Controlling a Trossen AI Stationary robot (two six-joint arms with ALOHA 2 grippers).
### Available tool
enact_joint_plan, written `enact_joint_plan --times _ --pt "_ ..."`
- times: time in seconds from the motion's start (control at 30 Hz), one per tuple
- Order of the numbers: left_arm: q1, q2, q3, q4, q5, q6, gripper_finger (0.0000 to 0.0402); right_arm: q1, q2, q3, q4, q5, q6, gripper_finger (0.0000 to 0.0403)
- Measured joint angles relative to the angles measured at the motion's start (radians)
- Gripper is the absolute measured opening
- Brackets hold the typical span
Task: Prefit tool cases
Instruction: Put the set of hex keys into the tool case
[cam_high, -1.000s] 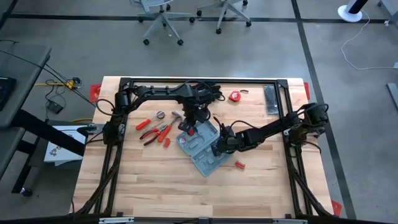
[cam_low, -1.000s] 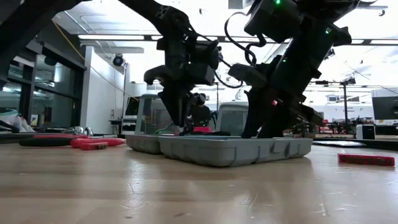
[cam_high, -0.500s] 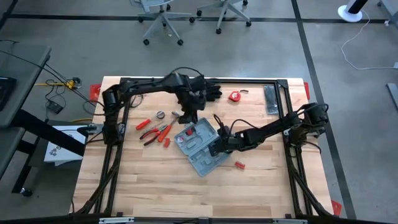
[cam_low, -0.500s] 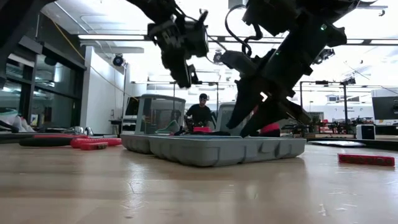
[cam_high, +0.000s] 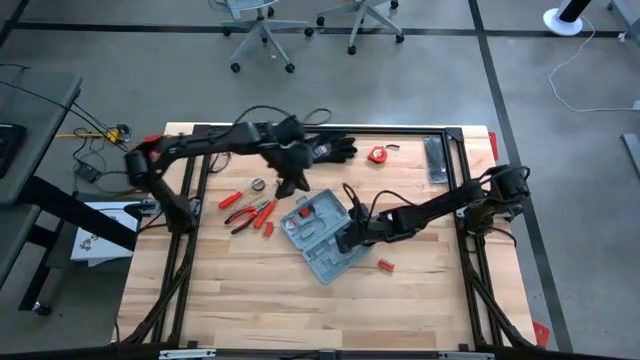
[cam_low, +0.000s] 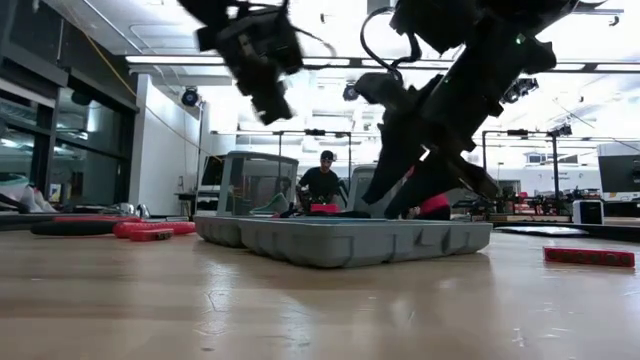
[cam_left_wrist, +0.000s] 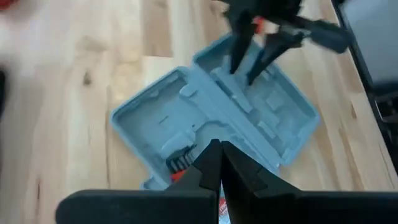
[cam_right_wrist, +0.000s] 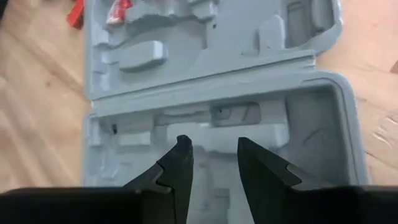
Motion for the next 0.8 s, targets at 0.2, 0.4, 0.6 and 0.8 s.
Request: enact_joint_plan --times 0.2,0.4,0.6,0.8 --pt "-0.010 -0.209 -0.280 0.249 -0.070 -0.282 0.0000 -0.056 -0.088 0.000 -0.021 -0.051 -0.175 0.0119" --pt "-0.098 -0.273 -0.428 0.461 -0.249 -0.609 0.0000 -0.191 -0.089 0.000 -0.001 -0.249 -0.377 0.0092" --pt "-0.192 -0.265 -0.470 0.594 -0.346 -0.738 0.0000 -0.279 -0.055 0.000 0.058 -0.371 -0.479 0.0011" --pt "-0.272 -0.263 -0.470 0.558 -0.442 -0.790 0.0000 -0.312 -0.049 0.023 0.084 -0.403 -0.533 0.0002"
